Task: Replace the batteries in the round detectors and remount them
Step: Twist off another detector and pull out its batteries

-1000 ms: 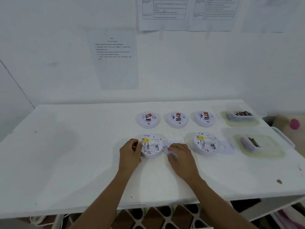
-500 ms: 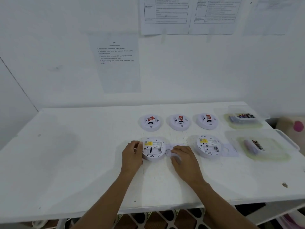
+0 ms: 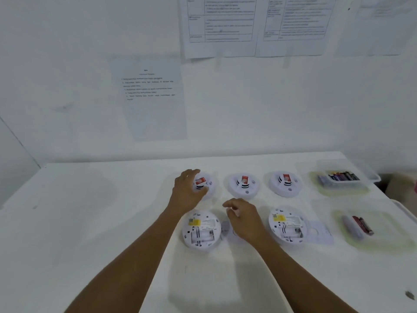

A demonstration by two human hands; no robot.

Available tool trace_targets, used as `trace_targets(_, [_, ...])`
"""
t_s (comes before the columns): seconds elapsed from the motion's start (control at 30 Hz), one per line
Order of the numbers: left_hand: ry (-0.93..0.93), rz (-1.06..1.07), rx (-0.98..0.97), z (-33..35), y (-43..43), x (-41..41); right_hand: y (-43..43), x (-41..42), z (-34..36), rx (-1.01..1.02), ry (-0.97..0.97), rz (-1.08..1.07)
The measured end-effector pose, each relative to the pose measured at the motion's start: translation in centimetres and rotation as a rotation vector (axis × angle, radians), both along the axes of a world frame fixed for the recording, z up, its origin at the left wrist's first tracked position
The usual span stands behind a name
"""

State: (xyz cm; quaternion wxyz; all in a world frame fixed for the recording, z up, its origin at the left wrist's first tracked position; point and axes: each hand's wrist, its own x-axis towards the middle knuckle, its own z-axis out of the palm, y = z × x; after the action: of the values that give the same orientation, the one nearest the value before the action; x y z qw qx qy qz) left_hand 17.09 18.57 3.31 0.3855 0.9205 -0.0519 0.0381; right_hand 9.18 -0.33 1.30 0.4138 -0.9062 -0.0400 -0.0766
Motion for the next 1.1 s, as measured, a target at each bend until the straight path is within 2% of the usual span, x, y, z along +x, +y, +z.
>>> trace_targets(0.1, [0.109, -0.082, 0.050, -1.3, -0.5, 2.3, -0.4, 0.8, -0.2, -0.064, 0.058, 0.027])
trace_targets(0.17, [0.072, -0.109, 0.059, -2.0, -0.6, 2.9, -0.4, 1.2, -0.3, -0.040, 0.060, 0.027])
trace_targets(0.27, [0.012, -0.055, -0.086, -1.8, -0.6, 3.3, -0.2, 1.7, -0.1, 0.065, 0.041, 0.028])
trace_targets(0.33, [0.135, 0.038, -0.400, -0.5, -0.6, 3.2, 0.2, 2.4, 0.8, 0.152, 0.018, 0.031])
trace_targets(0.43, [0.427, 0.035, -1.061, 1.5, -0.8, 2.2, 1.4, 3.6, 2.9, 0.243, -0.027, 0.037])
trace_targets(0.47, [0.476, 0.001, -1.205, 2.1, -0.8, 1.8, 2.0, 4.0, 3.6, 0.253, -0.047, 0.038])
trace_targets(0.53, [0.533, -0.008, -1.368, 2.9, -1.0, 1.2, 3.0, 4.7, 4.9, 0.275, -0.095, 0.030])
trace_targets(0.77, [0.564, -0.063, -1.501, 4.1, -2.0, -0.6, 5.7, 4.9, 7.0, 0.197, -0.210, -0.056])
trace_targets(0.93, [0.486, -0.082, -1.446, 4.2, -1.5, -1.2, 7.1, 3.8, 8.1, 0.124, -0.270, -0.077])
trace_targets(1.1, [0.436, -0.099, -1.462, 4.2, -1.1, -1.6, 7.8, 3.0, 8.5, 0.174, -0.238, -0.119])
